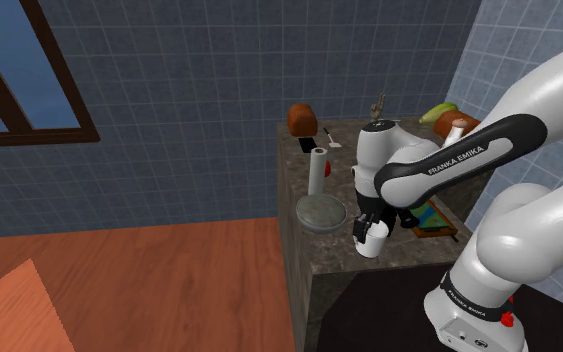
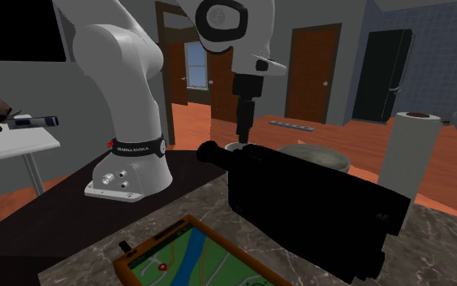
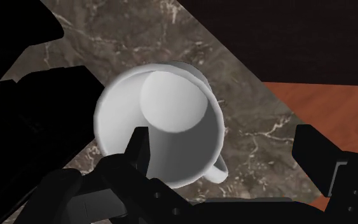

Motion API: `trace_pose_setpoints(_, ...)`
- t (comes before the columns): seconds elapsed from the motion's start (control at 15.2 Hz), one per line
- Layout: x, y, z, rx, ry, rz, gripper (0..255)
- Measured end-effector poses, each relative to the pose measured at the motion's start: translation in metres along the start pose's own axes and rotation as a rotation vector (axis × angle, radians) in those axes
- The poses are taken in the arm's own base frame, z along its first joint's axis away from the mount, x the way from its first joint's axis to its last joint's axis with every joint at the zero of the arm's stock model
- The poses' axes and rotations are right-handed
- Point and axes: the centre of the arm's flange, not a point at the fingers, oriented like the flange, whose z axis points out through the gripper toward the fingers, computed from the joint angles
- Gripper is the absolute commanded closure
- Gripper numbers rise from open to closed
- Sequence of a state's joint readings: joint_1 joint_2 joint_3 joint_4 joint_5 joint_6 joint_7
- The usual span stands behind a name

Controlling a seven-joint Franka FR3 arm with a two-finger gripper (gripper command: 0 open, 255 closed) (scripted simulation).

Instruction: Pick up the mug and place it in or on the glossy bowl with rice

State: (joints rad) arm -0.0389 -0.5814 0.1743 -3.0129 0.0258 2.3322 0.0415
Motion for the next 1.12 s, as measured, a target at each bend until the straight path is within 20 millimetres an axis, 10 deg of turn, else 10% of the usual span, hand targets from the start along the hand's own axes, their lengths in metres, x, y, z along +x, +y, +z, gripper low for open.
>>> trace_pose_setpoints(0.59,0.001,0.0,0.018,0.0,0.001,0.0,0)
trace_pose_setpoints(0.66,0.001,0.0,0.018,0.0,0.001,0.0,255)
trace_pose_setpoints(1.12,0.001,0.0,0.018,0.0,0.001,0.0,255)
